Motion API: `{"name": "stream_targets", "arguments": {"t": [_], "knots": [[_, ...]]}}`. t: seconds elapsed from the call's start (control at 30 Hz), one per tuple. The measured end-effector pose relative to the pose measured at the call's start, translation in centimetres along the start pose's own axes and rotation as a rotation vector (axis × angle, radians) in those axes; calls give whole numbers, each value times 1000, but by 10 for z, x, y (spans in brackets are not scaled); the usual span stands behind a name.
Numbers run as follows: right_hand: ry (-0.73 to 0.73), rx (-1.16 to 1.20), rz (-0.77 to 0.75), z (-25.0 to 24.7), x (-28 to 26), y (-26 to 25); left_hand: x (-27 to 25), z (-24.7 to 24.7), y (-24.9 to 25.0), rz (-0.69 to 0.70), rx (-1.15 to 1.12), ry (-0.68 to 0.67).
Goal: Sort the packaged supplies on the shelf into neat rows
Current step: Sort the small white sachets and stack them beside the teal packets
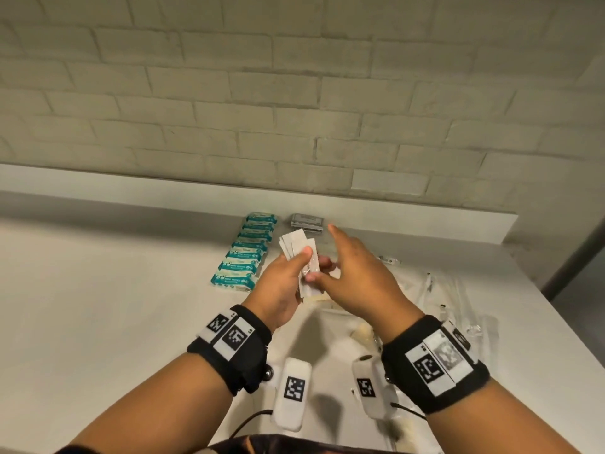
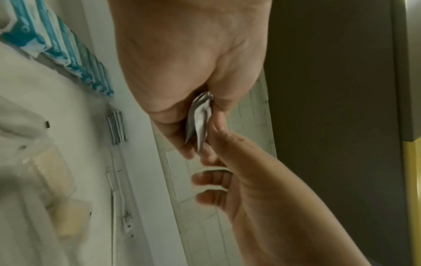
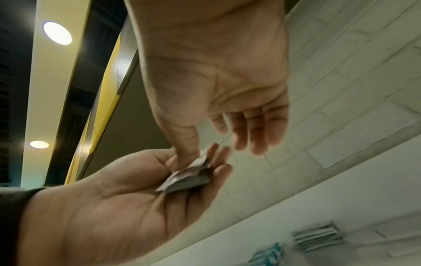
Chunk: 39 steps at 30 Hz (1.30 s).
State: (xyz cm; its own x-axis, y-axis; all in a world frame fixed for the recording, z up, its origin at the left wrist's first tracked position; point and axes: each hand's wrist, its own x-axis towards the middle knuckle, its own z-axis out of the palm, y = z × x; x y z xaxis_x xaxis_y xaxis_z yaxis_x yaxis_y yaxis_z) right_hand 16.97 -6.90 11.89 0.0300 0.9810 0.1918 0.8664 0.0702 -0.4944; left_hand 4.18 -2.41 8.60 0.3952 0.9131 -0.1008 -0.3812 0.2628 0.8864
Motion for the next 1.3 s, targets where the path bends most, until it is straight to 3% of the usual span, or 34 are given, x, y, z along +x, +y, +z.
{"name": "stream_targets", "arguments": {"t": [0.1,0.17,0.33,0.5,0.57,0.7,0.83,0.97,1.13,1.2,1.3], "knots": [[-116,-145,-253,-1,-2,-3,0,-3,3,-35,170,-22],[-163,-202,-345,2,1,-6,-2,-2,2,-69,237,-52],[-215,-194,-361,-1,10,-5,-2,0,5,-135,172,-82],[-218,-183,-401,3,20,-4,9,4,2,-173,53,-23],[-249,-70,-311,5,24,-2,17,4,4,-158,-26,47],[-161,505,121,17,41,8,39,-9,6,5,-162,179],[-319,999,335,40,64,15,63,-14,3,34,-93,203],[-325,1043,430,55,93,26,89,-29,-12,-12,8,228],[-399,711,542,75,148,66,137,-67,8,35,474,260],[-461,609,560,85,174,77,158,-71,29,74,779,118],[-548,387,517,102,208,83,191,-75,43,-46,1471,-162]]}}
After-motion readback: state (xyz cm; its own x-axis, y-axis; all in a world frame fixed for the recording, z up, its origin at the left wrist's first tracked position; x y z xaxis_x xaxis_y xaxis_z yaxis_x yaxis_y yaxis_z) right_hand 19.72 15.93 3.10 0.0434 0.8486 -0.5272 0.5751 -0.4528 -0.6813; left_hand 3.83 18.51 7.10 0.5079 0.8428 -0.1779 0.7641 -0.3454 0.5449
